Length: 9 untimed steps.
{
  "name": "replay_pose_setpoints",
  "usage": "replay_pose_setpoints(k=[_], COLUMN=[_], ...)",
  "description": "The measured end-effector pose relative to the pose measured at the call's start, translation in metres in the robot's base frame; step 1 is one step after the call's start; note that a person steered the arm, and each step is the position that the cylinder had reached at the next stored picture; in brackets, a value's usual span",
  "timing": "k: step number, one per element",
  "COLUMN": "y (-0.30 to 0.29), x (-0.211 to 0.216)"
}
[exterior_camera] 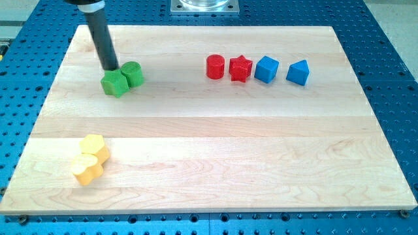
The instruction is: Move the green circle horizontally right to the green star
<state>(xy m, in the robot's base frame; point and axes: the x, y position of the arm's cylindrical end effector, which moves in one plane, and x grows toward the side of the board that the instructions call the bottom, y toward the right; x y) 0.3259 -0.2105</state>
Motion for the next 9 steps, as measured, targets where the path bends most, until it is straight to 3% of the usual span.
replay_pose_setpoints(k=[3, 4, 5, 6, 7, 8, 9], y=[-0.010, 0.002, 0.046, 0.035, 0.066, 0.136, 0.145], x=[0.000, 0.021, 0.046, 0.015, 0.026, 0.048, 0.068])
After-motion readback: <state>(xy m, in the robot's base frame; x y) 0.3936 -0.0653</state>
